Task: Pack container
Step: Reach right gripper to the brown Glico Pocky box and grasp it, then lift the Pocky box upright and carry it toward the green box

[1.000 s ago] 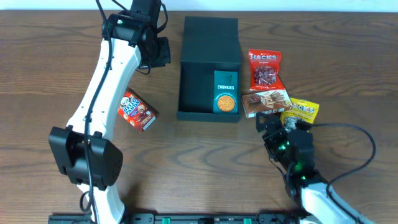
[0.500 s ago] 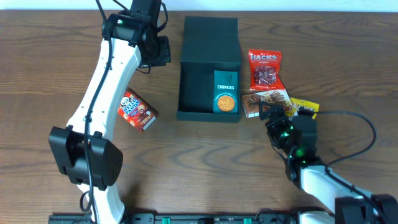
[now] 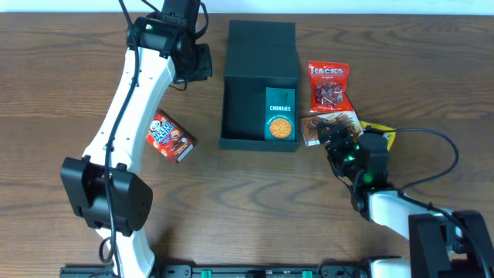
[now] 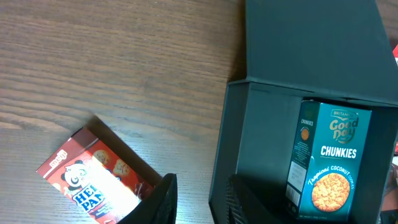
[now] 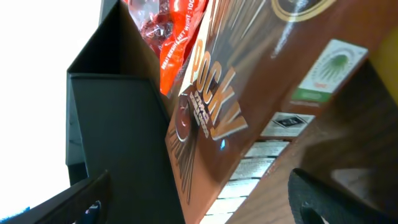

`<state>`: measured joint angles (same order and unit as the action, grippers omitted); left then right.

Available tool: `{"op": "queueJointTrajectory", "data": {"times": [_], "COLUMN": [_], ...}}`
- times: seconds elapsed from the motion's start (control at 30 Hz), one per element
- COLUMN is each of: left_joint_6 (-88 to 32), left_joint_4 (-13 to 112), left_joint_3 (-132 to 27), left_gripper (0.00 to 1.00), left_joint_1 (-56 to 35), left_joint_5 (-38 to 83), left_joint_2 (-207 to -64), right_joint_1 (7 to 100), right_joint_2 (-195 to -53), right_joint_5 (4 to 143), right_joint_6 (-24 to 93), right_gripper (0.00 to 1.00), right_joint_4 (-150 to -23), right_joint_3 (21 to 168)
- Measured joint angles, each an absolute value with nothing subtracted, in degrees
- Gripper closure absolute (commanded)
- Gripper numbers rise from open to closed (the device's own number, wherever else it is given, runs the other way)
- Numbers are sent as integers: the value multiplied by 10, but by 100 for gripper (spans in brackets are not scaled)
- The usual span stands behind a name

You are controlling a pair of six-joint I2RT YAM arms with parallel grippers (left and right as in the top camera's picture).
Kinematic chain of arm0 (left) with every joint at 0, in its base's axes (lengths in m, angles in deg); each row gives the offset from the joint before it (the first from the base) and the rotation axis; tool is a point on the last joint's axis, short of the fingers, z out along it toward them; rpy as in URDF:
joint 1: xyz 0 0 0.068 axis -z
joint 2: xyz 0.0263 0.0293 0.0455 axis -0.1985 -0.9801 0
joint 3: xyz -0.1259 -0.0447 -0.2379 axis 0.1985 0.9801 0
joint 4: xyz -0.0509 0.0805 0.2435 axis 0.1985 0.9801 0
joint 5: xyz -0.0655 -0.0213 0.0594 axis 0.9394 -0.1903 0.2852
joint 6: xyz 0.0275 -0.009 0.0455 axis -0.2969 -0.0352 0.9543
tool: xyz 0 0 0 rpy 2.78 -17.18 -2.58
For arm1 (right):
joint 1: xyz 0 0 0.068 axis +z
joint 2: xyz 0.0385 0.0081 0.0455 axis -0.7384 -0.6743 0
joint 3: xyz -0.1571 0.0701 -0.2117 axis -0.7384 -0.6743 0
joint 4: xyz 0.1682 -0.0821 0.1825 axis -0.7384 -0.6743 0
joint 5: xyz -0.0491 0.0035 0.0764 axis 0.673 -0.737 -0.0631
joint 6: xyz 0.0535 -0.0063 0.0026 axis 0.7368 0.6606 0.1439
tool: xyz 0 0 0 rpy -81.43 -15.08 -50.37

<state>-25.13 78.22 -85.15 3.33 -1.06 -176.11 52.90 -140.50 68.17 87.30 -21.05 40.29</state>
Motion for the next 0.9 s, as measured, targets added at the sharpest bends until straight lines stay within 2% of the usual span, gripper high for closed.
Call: {"op": "queueJointTrajectory", "data": {"times": [0.3,0.47,0.6,0.9], "left_joint_6": [-251,-251,-251,-251], "left_joint_4": [781,781,780,781], "left_joint_3": [-851,-851,-851,-851], "left_gripper": [72,72,72,72], "left_joint_1": [33,33,33,17], "left_joint_5": [-10,-11,-11,-10], "left_joint_2": [-1761,-1761,-1761,-1761], "right_joint_1": [529,529,528,528], "right_joint_2": [-1446,-1461,-1463,-1464], "right_joint_5": [681,682,682,671], "right_joint_6": [873,869,867,869], "right_gripper": [22,41,62,70], "right_joint_4": [-208,-209,-206,-134], "right_joint_3": [426,440,444,446]}}
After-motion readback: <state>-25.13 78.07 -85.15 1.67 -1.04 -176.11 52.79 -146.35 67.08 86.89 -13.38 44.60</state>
